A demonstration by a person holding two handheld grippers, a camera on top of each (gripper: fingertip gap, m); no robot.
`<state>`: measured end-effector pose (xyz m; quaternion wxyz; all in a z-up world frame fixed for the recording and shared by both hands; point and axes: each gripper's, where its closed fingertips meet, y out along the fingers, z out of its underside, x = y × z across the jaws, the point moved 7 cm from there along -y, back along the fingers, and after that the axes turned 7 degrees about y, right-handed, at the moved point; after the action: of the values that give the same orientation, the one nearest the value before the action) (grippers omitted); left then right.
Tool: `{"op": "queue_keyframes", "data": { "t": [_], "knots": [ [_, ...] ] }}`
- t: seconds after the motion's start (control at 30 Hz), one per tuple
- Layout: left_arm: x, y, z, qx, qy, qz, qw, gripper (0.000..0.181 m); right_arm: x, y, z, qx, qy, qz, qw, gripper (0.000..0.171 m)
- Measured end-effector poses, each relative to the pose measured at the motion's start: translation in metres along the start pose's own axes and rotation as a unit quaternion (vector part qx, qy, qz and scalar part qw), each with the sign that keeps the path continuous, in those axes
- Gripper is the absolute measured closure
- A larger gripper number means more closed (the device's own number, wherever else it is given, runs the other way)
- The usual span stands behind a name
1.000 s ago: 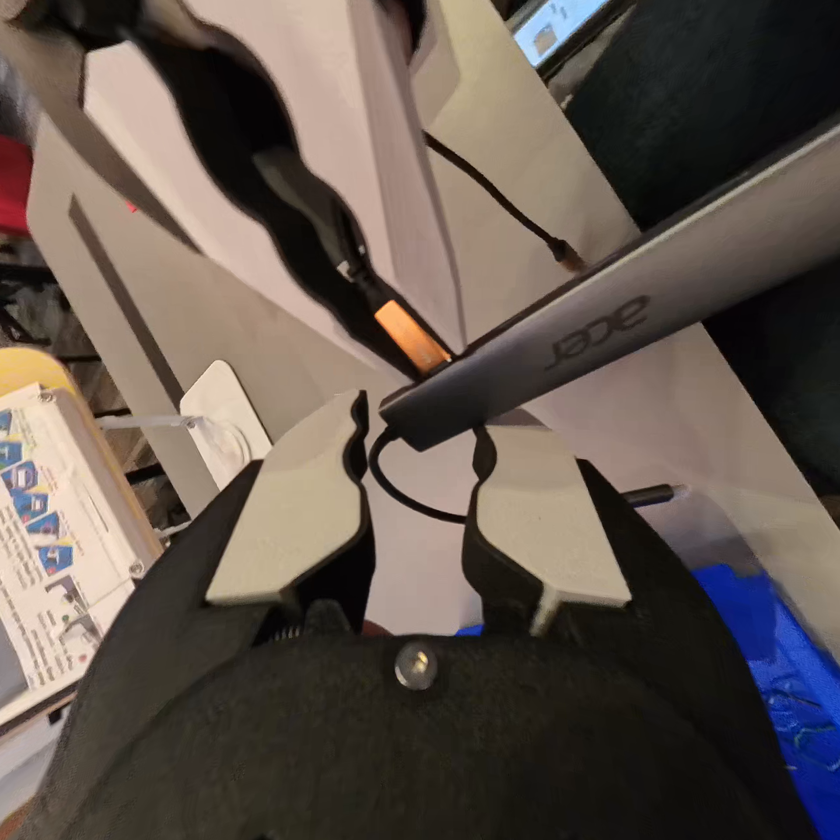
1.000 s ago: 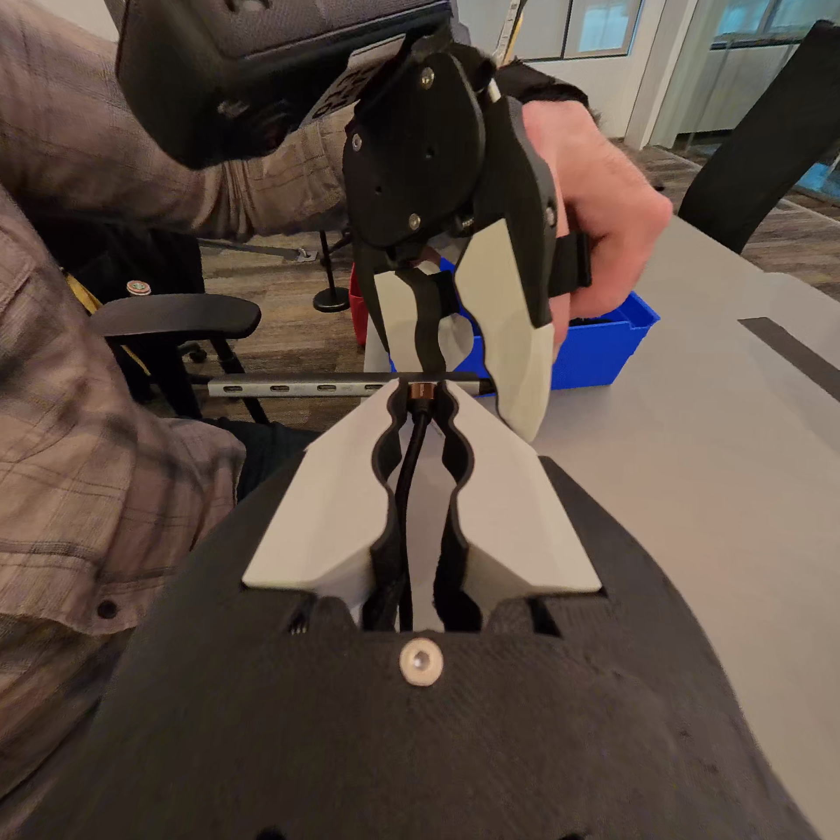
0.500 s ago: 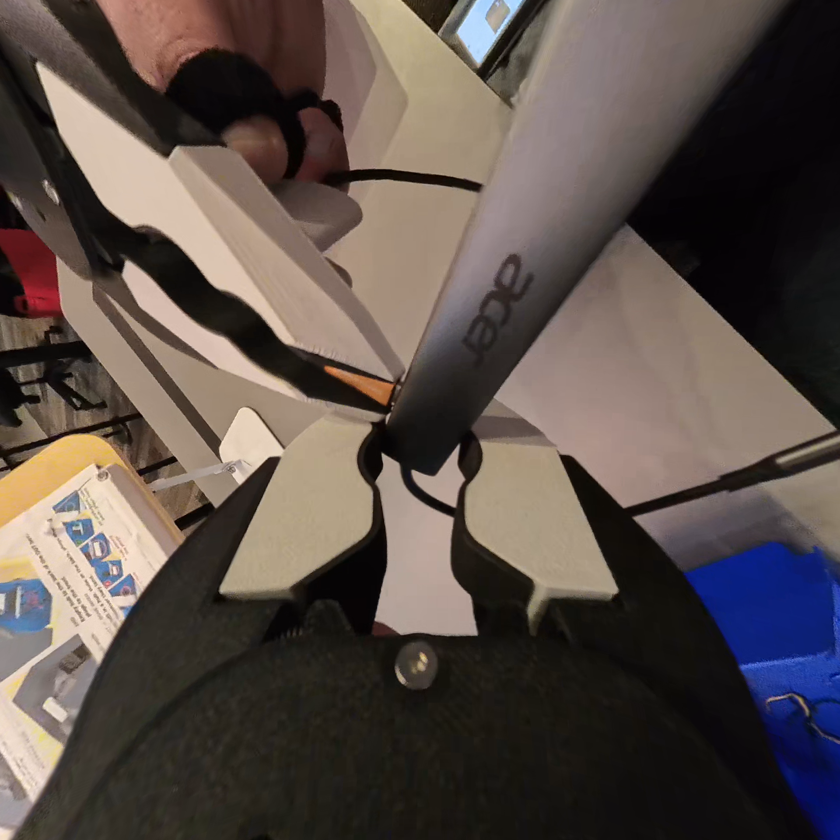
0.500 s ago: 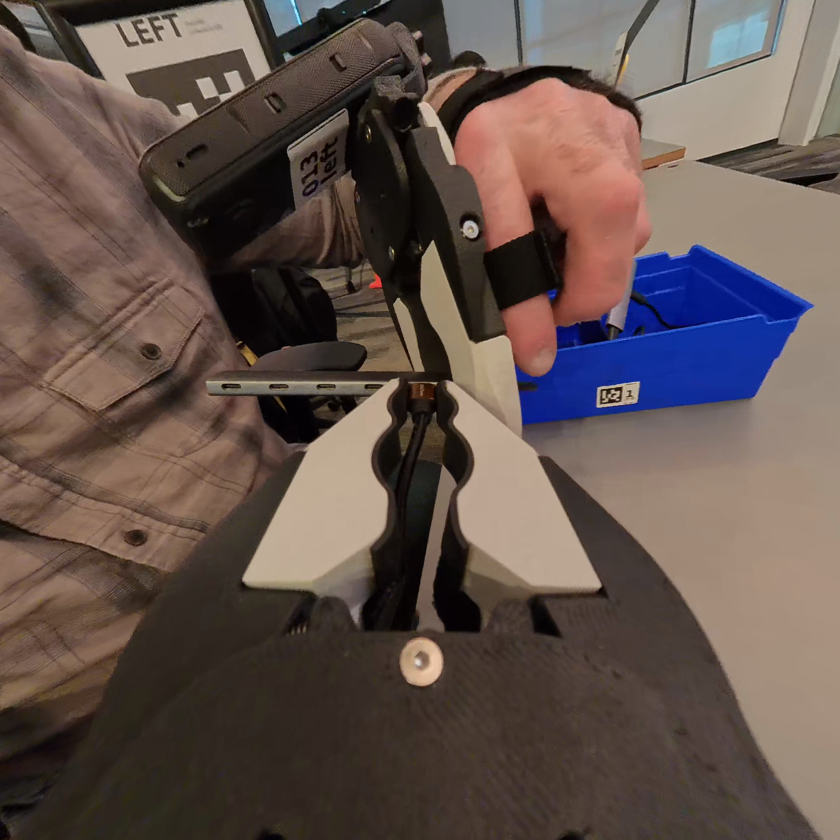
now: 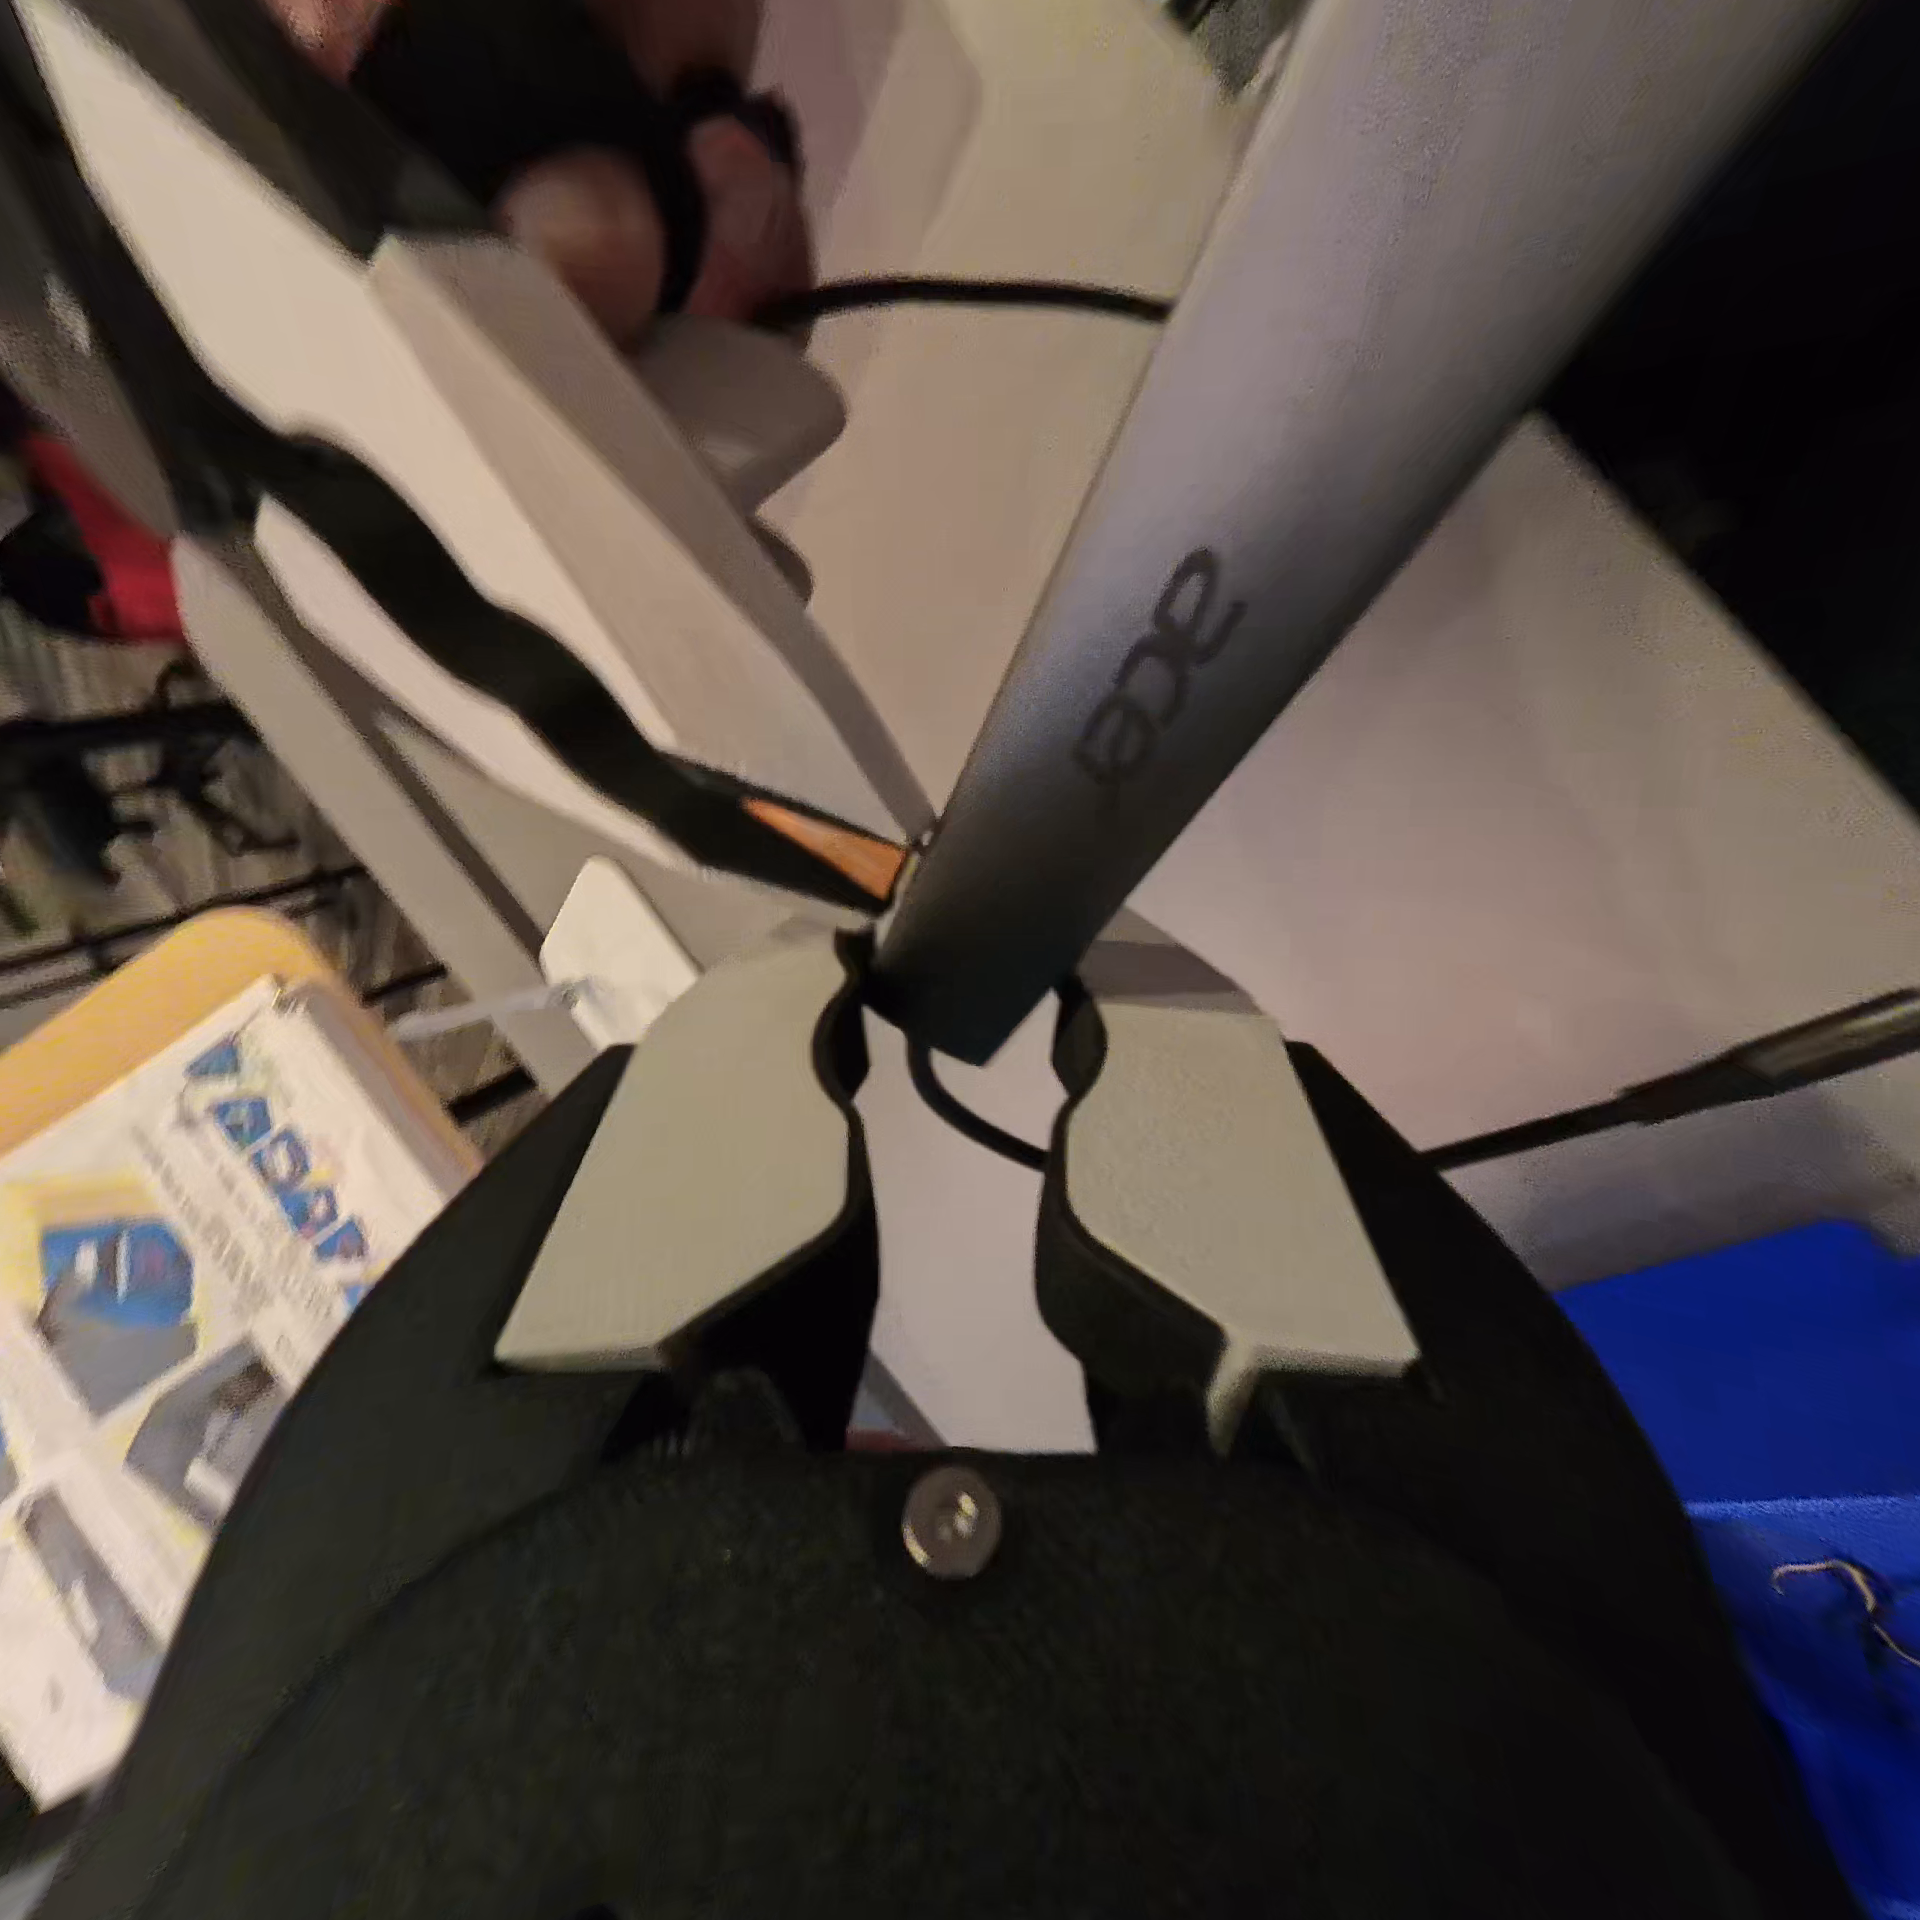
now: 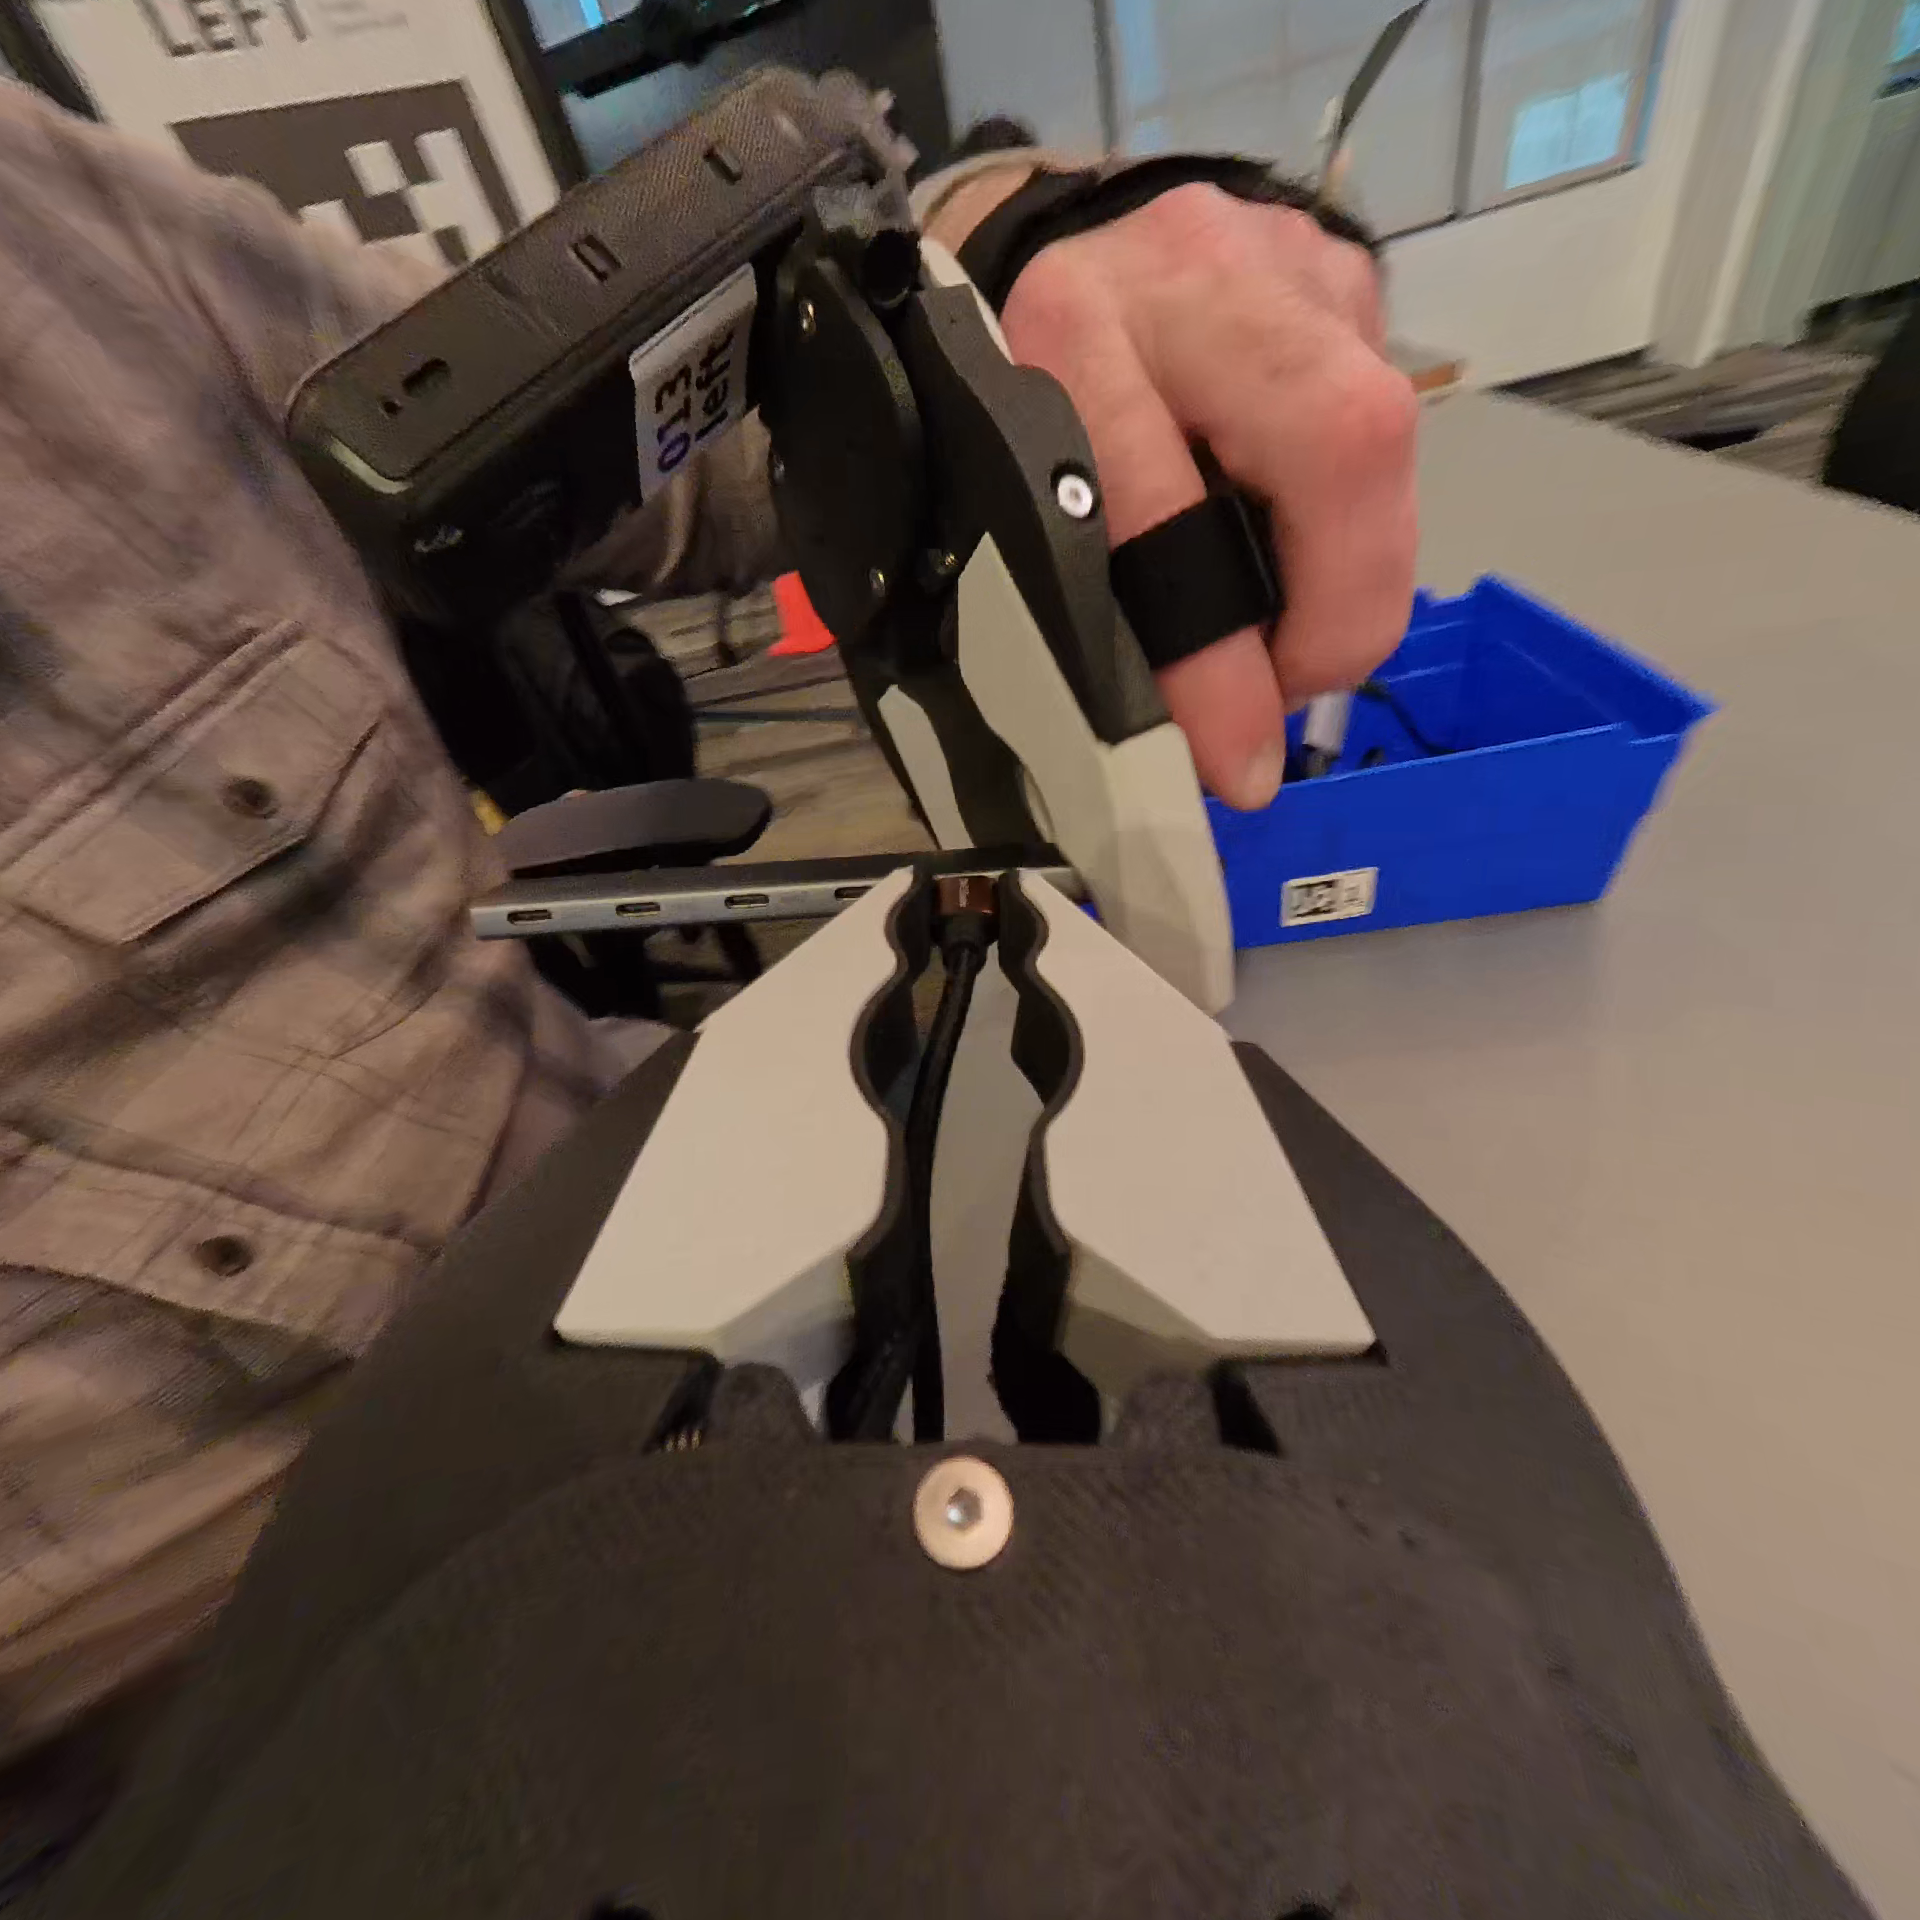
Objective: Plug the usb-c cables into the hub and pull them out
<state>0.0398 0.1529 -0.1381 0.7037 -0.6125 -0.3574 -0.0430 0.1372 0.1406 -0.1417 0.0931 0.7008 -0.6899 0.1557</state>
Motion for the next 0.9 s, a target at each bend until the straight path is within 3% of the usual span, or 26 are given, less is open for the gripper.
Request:
{"op": "queue_keyframes", "data": {
  "t": [0.13, 0.23, 0.4, 0.5, 0.6, 0.73, 0.8, 0.9],
  "knots": [
    [0.000, -0.005, 0.033, 0.059, -0.100, -0.020, 0.993, 0.109, -0.010, -0.013, -0.010, -0.016, -0.035, 0.111, 0.993, 0.161],
    [-0.004, -0.022, 0.044, 0.001, -0.218, -0.039, 0.975, 0.104, -0.015, -0.019, -0.018, -0.012, -0.069, 0.204, 0.977, 0.161],
    [-0.003, -0.047, 0.044, -0.131, -0.426, -0.001, 0.895, 0.088, -0.015, -0.013, -0.025, 0.013, -0.145, 0.312, 0.939, 0.161],
    [0.004, -0.036, 0.046, -0.142, -0.520, 0.026, 0.842, 0.084, -0.015, -0.005, -0.027, 0.027, -0.174, 0.366, 0.914, 0.161],
    [0.009, -0.019, 0.045, -0.120, -0.558, 0.034, 0.821, 0.083, -0.015, 0.001, -0.027, 0.037, -0.199, 0.419, 0.885, 0.161],
    [0.015, 0.001, 0.044, -0.096, -0.576, 0.025, 0.811, 0.093, -0.017, 0.004, -0.026, 0.028, -0.210, 0.472, 0.856, 0.161],
    [0.023, 0.004, 0.046, -0.111, -0.589, 0.011, 0.801, 0.113, -0.017, 0.005, -0.025, 0.023, -0.214, 0.490, 0.845, 0.161],
    [0.032, 0.004, 0.050, -0.103, -0.573, -0.018, 0.813, 0.148, -0.018, 0.007, -0.025, 0.022, -0.215, 0.507, 0.835, 0.161]
  ]
}}
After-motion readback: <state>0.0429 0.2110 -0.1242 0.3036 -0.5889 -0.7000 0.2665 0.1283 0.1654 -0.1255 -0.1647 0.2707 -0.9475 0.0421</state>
